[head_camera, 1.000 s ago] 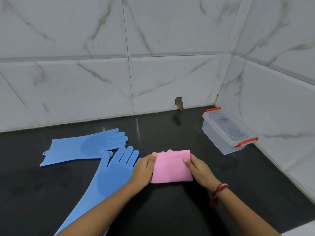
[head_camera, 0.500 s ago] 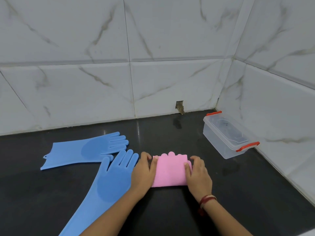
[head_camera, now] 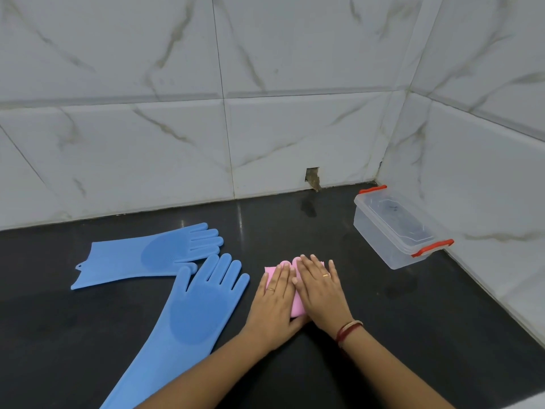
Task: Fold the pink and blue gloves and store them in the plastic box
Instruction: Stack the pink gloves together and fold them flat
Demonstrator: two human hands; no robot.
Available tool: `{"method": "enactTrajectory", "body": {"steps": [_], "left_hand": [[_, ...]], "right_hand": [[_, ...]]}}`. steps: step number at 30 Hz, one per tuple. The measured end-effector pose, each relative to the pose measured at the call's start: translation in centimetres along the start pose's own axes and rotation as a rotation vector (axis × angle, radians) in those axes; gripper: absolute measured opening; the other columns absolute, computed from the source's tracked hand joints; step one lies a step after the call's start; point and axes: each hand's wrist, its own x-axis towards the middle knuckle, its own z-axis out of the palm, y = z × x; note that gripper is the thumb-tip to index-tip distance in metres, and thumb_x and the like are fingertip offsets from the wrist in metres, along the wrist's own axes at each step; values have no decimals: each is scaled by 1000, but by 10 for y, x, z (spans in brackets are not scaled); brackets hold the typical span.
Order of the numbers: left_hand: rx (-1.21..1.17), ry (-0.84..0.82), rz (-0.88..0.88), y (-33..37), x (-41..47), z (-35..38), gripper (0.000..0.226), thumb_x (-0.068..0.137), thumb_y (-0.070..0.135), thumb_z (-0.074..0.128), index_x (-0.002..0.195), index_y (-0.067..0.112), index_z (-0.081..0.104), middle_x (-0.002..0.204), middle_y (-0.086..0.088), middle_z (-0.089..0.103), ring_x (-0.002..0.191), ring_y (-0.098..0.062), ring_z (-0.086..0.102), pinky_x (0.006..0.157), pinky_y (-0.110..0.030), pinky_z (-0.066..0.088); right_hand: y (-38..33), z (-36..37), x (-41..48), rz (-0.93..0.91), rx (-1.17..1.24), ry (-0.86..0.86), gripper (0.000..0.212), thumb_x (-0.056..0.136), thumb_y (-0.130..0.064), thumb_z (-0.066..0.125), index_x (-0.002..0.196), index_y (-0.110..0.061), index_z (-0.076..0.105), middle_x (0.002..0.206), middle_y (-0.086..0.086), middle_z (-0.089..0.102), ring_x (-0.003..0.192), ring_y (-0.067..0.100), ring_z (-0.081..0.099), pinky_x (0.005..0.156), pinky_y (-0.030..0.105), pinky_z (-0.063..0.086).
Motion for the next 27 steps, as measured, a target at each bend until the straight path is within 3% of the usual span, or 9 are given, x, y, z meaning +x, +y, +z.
{"method": "enactTrajectory", "body": {"steps": [10,18,23,27], "left_hand": [[-37,-69,-30,3,5,7,96,81,74,20,149,16,-16,153,-2,-27,142,-19,-25,113,-44,-20],[-12,-135,1,-1,12,6,98,82,72,29,150,13,-10,159,-9,-13,145,-22,-16,117,-45,-11],[-99,-179,-29,0,10,-5,104,80,75,37,149,14,-12,159,-6,-16,144,-19,-18,114,-47,-15],[-224,-181,-92,-1,6,-20,108,78,75,44,149,17,-13,159,-5,-19,144,-21,-20,113,-52,-10]], "right_hand": [[8,22,2,24,-6,4,54,99,-36,18,149,-21,9,159,-1,15,147,15,6,118,34,-3],[8,21,7,64,-1,-23,54,99,-33,22,150,-20,11,159,-1,15,147,17,6,118,35,-1],[5,12,8,43,-6,-113,54,100,-33,19,150,-19,6,160,0,8,147,17,3,119,37,1],[4,-2,7,96,163,-88,58,99,-38,31,150,-23,8,160,3,2,147,21,2,119,41,7]]}}
